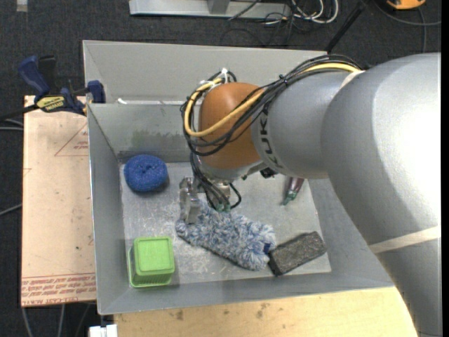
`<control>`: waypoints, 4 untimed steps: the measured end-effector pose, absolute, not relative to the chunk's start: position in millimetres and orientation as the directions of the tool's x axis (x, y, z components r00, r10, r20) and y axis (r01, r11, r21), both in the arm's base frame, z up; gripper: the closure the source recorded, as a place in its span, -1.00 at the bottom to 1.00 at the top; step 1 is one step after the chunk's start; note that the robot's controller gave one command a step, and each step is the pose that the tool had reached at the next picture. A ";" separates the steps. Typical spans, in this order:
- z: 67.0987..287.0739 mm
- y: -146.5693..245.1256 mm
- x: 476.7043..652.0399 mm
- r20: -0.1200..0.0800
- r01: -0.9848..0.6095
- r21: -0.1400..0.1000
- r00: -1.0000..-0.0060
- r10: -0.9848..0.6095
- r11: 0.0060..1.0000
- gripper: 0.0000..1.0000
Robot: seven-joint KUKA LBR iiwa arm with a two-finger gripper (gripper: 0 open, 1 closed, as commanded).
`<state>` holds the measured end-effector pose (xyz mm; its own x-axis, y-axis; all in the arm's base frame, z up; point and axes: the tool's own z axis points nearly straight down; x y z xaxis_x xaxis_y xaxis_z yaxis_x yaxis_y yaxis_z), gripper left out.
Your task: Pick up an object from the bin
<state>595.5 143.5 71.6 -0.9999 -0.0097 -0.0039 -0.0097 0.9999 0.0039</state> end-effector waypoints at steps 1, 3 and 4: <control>71.6 143.5 595.5 -0.004 -0.010 0.004 -1.000 -0.010 1.000 1.00; 172.5 129.7 573.5 -0.003 -0.108 0.001 -0.994 -0.108 0.994 -1.00; 171.7 130.1 572.8 -0.002 -0.108 0.001 -0.994 -0.108 0.994 -1.00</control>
Offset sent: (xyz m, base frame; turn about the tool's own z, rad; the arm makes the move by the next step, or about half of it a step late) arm 0.0343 0.0468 0.0439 -0.1424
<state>572.8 130.1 171.7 -0.9941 -0.1082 -0.0016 -0.1082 0.9941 0.0013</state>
